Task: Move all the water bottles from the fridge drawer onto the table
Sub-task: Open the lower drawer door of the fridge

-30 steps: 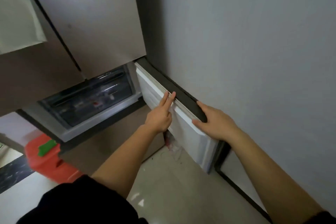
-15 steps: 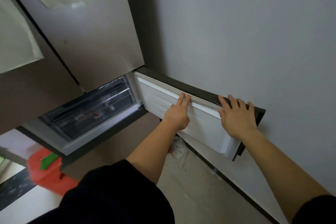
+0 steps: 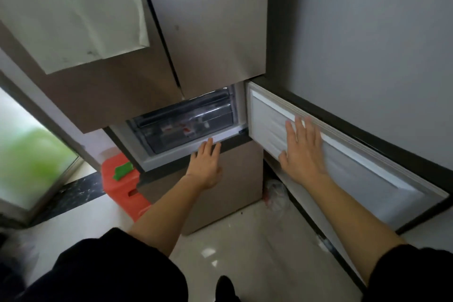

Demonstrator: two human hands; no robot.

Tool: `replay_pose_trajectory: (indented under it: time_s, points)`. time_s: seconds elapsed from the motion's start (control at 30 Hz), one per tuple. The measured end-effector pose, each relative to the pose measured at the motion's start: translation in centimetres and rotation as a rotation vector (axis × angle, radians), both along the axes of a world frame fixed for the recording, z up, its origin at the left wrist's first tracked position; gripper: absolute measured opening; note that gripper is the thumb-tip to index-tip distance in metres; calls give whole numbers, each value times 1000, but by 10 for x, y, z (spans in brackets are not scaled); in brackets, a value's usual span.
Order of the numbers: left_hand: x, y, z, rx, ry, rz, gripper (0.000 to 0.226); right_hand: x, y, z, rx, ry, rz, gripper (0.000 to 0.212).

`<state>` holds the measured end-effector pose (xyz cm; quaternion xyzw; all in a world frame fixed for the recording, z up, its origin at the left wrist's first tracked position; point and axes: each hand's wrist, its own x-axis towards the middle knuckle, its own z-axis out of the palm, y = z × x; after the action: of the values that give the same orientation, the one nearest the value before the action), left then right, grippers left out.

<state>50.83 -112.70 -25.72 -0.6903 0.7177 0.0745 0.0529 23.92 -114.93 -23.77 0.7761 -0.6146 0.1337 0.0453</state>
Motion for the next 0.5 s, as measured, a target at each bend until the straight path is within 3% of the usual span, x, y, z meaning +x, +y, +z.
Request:
replay_pose_trajectory:
  time_s: [0.13,0.2,0.27,0.37,0.5]
  points:
    - [68,-15,-10,9,5,120,80,78,-44,-17,198,-82,203,77]
    - [99,-30,-20,-8,120,210,81,114,-68,-27,363,-235,263,73]
    - [121,-47,-32,-14,398,369,80,146,-92,-39,584,-441,230,70]
    - [144,-77,-45,-43,970,732,76,197,-127,-58,790,-755,88,64]
    - [166,-114,-52,-110,1565,1013,42,251,-165,-67,968,-1214,-91,63]
